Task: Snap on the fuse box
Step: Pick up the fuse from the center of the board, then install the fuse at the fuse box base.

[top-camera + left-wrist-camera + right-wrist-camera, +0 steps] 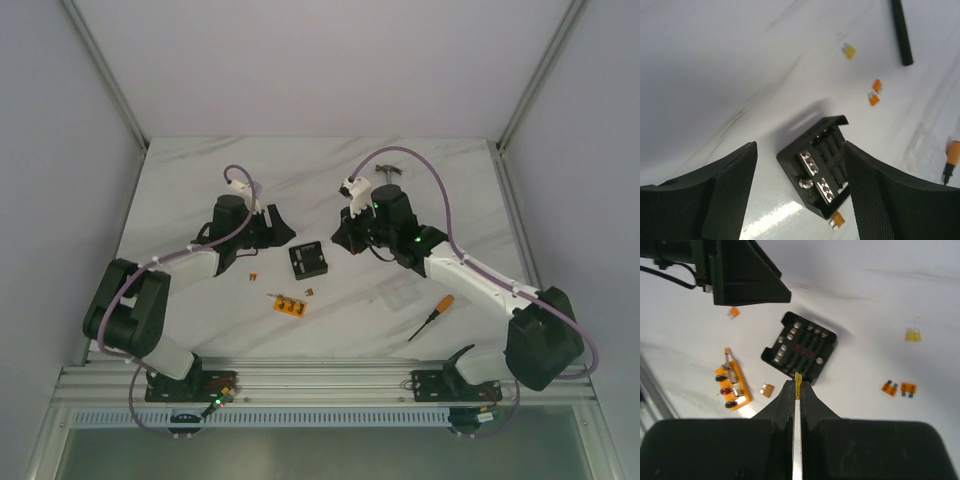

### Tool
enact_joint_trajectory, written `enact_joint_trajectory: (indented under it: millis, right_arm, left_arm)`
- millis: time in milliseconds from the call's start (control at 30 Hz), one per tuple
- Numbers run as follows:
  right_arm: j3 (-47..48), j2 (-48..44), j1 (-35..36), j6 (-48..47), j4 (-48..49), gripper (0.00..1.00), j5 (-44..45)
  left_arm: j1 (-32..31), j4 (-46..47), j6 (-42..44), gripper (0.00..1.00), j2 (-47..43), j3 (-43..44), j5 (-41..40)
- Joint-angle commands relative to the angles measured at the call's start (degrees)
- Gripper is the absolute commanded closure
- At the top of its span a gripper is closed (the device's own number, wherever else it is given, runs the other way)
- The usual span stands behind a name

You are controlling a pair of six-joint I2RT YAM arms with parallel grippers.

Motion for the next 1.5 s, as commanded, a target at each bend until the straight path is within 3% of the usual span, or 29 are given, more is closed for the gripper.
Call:
enact_joint_trajectory:
  millis: [0,267,500,833,1100,1467]
  right_arm:
    - [-0.01,2.34,1.78,5.86,0.45,1.0,12.71]
    - [2.37,6.97,5.62,11.08,-2.99,1.0,22.46]
    - [3.08,9.36,9.0,14.85,-3.69,1.0,26.83]
    - [8.31,16.5,13.08,13.73,-5.22,1.0,30.45]
    - [12.4,22.23,14.68,11.31,-6.15,1.0,32.15]
    - [15.54,27.04,15.78,10.2,-4.91,1.0,34.12]
  left_arm:
    - [0.11,-4.07,-0.24,0.21,4.54,4.49,-3.8]
    - [-0.88,-4.01,-2.01,0.33,11.58,5.77,2.3]
    - [-2.01,-2.72,-4.59,0.45,11.76,4.4,5.78]
    - [-3.74,2.45,-10.15,0.45,9.11,-1.13,6.31]
    - [-1.65,7.48,-16.23,0.32,5.53,-6.5,4.98]
    - [-0.35,15.69,-23.8,0.38,5.99,-11.31,9.03]
